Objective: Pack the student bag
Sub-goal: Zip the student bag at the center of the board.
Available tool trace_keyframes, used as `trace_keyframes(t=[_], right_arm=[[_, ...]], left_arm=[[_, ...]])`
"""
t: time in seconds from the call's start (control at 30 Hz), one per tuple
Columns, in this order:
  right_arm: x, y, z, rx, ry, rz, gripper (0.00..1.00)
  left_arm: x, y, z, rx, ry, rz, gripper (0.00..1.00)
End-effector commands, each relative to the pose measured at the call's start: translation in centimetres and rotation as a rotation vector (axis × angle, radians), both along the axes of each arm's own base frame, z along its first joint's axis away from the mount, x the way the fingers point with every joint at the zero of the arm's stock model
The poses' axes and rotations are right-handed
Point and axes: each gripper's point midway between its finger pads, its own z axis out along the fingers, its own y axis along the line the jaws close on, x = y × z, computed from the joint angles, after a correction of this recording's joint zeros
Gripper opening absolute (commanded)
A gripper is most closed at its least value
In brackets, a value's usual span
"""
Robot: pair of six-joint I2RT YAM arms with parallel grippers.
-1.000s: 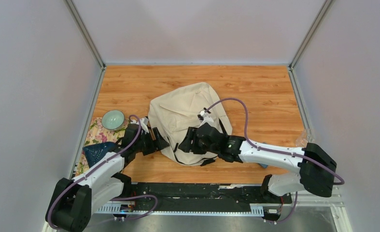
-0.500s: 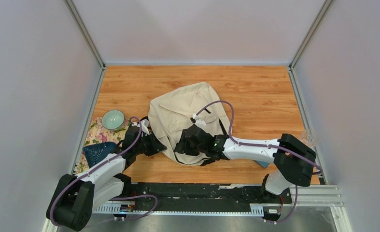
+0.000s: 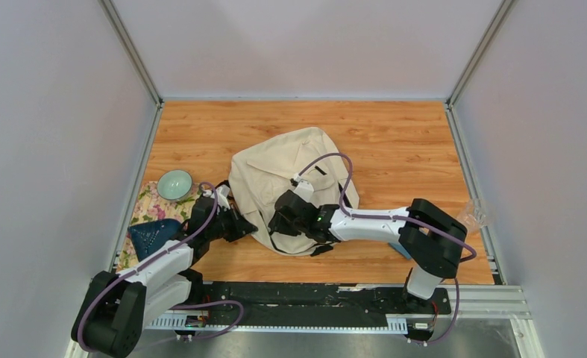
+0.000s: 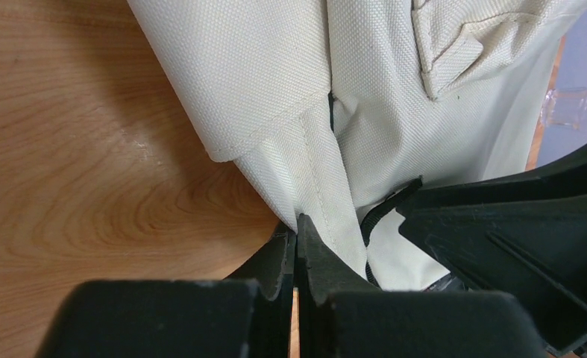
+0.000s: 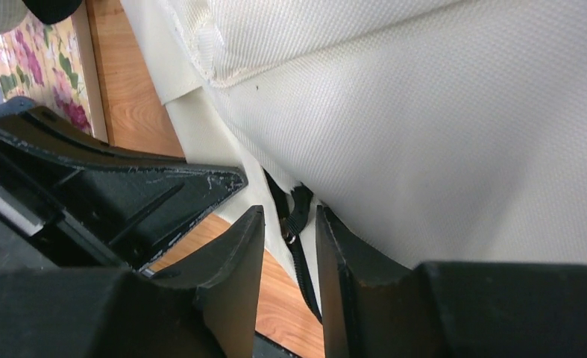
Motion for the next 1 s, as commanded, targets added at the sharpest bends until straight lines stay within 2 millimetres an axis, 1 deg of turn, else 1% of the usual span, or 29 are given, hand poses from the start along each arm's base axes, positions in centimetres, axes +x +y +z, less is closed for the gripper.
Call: trace_keyframes(t=[0.0,0.2,0.23,0.27,0.37,0.4,0.53,0.63,0.73,0.87,0.9,0.97], right_arm=[[2.3,1.1,1.4,0.032,-0.046,-0.078,0.34],[2.8,1.1,-0.1,-0.005,-0.035,-0.111,0.3],[2.9,1.3,-0.1,-0.002,-0.033,-0.112,0.29],[2.9,1.3,-0.5,-0.013,-0.028,-0.114,0.29],[2.8,1.3,-1.1,-0.029,-0.015,-0.116,0.28],[2.9,1.1,-1.5,-0.044,-0.013,-0.124,0.27],[2.9,0.4,-2.7,-0.089,-0.004,-0.138,0.28],[2.8,0.1,-3.5,-0.125,-0.001,-0.136,0.31],[2.8,-0.1,-4.4,-0.154,0.006,-0.129,0.3],[2.7,0.0,-5.0,-0.167,0.011,-0.118,0.22],[2.7,0.1,-5.0,-0.167,0.01,-0.115,0.15],[2.8,0.0,-4.6,-0.161,-0.005,-0.11,0.09]], left_arm=[[-0.4,-0.8,0.8,-0.048,-0.019,-0.042,0.0],[-0.4,-0.9,0.9,-0.055,-0.022,-0.044,0.0],[-0.5,-0.9,0.8,-0.055,-0.02,-0.044,0.0],[-0.5,-0.9,0.8,-0.056,-0.02,-0.045,0.0],[-0.5,-0.9,0.9,-0.059,-0.022,-0.045,0.0],[-0.5,-0.9,0.9,-0.059,-0.021,-0.047,0.0],[-0.5,-1.0,0.9,-0.061,-0.022,-0.049,0.0],[-0.5,-1.0,0.9,-0.061,-0.019,-0.049,0.0],[-0.5,-1.0,0.9,-0.064,-0.02,-0.051,0.0],[-0.5,-1.1,1.0,-0.066,-0.019,-0.052,0.0],[-0.5,-1.1,0.9,-0.066,-0.018,-0.052,0.0],[-0.5,-1.0,0.9,-0.065,-0.017,-0.053,0.0]])
